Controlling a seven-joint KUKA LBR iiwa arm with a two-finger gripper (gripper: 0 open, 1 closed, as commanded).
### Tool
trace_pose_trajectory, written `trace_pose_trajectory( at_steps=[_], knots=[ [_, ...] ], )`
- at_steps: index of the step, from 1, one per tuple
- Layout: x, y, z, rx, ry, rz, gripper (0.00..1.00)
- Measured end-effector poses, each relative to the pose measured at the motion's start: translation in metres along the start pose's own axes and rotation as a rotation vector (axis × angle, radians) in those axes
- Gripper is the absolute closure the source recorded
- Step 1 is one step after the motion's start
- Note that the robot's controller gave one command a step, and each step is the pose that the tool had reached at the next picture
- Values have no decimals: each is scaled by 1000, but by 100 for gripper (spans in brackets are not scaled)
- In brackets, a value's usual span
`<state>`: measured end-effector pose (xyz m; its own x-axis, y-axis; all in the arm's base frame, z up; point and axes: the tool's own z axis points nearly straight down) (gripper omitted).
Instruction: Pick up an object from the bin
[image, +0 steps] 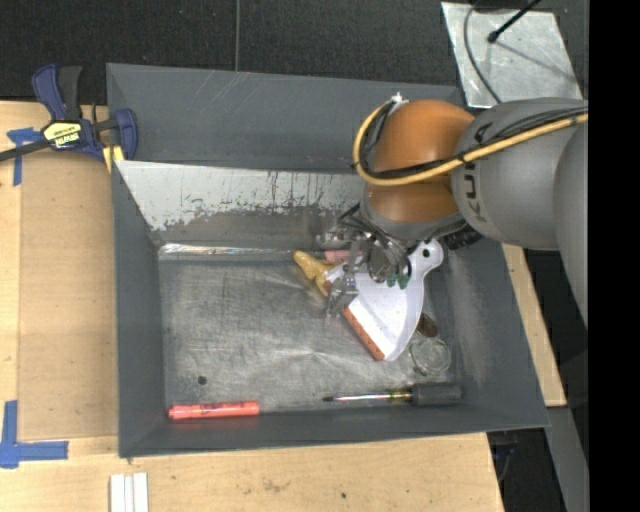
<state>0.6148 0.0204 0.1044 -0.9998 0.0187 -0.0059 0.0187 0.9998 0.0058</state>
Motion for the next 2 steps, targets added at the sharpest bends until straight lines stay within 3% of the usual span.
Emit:
trace_pose_trajectory(
  at_steps=[1,2],
  knots=[
    [-3,-11,-8,4,-3,7,0],
    [39,21,22,4,0,-60,100]
  ],
)
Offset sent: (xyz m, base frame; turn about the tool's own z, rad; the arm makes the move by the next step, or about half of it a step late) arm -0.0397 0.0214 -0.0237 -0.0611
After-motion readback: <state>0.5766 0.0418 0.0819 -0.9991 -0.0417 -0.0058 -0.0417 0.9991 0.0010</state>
